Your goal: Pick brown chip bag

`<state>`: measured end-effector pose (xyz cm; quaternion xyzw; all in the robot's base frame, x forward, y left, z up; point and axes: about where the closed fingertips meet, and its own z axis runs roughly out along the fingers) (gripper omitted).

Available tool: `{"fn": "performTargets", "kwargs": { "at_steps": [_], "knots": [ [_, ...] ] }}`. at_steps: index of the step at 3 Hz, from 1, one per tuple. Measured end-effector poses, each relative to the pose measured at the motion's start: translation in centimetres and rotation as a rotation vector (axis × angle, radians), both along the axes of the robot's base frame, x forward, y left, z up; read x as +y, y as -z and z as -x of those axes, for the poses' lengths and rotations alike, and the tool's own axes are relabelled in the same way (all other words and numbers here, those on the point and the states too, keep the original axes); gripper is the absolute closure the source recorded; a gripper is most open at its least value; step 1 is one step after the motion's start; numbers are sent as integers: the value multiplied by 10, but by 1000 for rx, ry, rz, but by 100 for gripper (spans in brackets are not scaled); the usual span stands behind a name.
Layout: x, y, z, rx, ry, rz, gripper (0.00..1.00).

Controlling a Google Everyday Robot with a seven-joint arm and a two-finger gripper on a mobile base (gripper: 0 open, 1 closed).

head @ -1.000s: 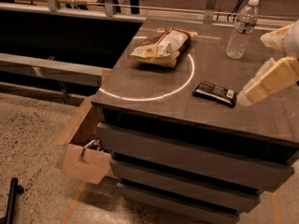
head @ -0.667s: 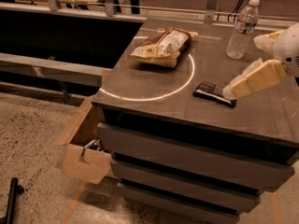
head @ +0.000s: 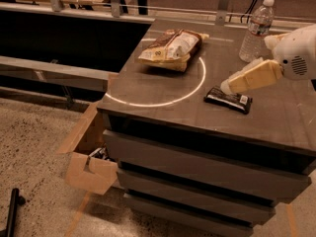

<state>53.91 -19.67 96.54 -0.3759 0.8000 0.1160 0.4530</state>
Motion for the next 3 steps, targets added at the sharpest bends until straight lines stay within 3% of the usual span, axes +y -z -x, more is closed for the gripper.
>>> {"fn": "performTargets", "kwargs": {
  "at_steps": [1,3],
  "knots": [
    [13,13,-12,-11,-8,-36,0],
    [54,52,-67,-37,-61,-112,0]
  ]
}}
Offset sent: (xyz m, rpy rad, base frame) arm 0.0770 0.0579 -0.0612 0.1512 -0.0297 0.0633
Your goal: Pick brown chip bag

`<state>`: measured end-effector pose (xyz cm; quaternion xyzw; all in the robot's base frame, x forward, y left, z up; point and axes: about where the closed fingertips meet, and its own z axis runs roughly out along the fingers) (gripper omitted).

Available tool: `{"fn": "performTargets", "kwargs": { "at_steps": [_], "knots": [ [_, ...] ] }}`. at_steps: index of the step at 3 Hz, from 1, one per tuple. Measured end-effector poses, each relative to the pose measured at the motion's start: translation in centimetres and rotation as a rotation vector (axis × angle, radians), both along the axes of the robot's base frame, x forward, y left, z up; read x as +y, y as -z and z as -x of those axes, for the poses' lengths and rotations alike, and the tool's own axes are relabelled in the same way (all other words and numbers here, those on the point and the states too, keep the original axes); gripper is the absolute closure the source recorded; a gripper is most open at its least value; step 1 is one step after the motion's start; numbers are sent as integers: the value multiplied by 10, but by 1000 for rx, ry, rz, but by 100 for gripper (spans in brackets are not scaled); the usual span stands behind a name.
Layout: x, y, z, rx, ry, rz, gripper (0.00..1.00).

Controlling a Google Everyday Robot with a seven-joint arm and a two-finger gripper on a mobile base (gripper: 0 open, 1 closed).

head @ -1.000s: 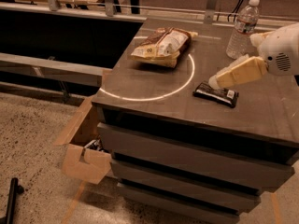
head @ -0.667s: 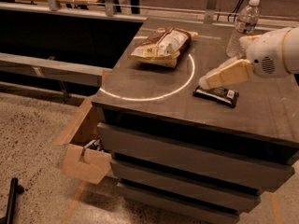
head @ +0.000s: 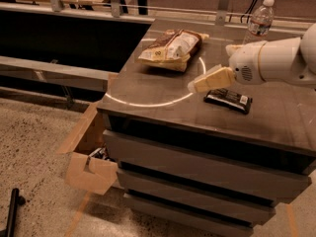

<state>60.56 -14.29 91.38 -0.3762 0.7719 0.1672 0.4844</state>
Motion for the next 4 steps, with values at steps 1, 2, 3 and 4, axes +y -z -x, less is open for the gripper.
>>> {"fn": "performTargets", "kwargs": {
  "at_steps": [1,2,3,4],
  "knots": [
    [19,15,-44,-63,-21,-18,0],
    [30,18,-70,-110,-23,-33,0],
    [45,23,-90,-137,-20,-40,1],
    [57,33,-110,-144,-8,-38,12]
  ]
}}
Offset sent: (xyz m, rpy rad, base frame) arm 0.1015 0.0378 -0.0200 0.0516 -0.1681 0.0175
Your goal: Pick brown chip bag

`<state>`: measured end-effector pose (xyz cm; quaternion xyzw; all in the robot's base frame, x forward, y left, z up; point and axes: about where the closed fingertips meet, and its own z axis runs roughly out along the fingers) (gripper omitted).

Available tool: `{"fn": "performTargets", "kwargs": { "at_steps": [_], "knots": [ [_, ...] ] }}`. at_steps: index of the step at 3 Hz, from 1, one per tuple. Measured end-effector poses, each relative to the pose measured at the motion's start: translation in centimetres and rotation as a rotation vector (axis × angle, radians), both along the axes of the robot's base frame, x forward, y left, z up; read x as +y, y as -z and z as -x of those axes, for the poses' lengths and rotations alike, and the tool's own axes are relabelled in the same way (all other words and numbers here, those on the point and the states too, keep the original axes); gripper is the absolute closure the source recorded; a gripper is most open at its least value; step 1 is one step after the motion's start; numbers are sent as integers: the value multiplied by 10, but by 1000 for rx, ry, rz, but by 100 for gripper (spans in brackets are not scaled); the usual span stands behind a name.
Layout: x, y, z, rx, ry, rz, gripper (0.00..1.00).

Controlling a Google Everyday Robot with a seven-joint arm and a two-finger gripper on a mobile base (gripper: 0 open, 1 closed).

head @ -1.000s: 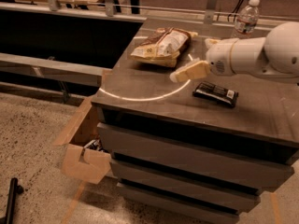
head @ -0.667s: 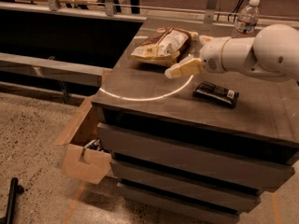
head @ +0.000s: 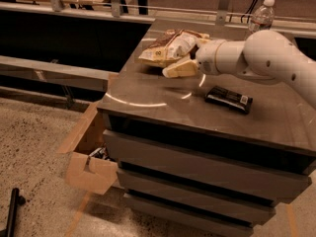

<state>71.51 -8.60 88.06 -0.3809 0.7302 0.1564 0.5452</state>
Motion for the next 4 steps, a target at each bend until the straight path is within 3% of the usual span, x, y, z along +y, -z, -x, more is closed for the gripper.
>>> {"fn": "performTargets", "kwargs": {
  "at_steps": [2,4],
  "knots": [
    [10,5,-21,-11,9,-13,53],
    [-1,-7,-23,-35,40,-2,98]
  ]
}}
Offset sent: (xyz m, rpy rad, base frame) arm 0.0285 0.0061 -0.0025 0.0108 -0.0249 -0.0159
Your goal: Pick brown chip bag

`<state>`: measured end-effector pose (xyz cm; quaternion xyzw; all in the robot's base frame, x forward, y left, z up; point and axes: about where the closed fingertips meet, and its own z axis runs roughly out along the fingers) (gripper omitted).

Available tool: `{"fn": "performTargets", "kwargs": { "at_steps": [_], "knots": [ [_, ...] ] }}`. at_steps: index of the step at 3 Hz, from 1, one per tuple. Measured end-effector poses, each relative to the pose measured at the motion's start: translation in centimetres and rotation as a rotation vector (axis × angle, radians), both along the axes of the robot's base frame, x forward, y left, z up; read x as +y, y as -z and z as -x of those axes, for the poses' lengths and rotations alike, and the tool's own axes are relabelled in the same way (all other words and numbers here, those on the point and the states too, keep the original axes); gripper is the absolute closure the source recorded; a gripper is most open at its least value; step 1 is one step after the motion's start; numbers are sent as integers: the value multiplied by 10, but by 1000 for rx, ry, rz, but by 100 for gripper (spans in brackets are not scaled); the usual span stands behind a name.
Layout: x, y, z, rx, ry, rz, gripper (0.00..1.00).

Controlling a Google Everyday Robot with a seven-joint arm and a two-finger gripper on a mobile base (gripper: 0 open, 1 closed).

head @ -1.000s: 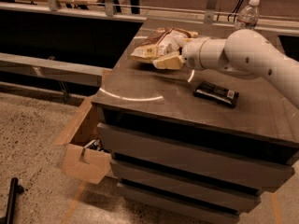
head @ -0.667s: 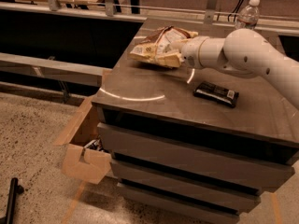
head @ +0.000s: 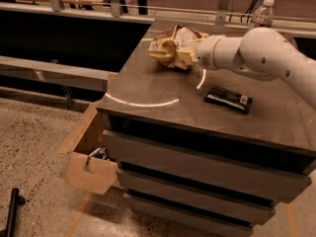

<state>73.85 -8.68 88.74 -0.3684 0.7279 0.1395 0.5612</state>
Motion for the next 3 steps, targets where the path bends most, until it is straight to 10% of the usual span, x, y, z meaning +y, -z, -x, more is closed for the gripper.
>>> {"fn": "performTargets", "kwargs": {
  "at_steps": [3],
  "knots": [
    [-13,-76,15,-121,-57,-113,100]
  ]
}}
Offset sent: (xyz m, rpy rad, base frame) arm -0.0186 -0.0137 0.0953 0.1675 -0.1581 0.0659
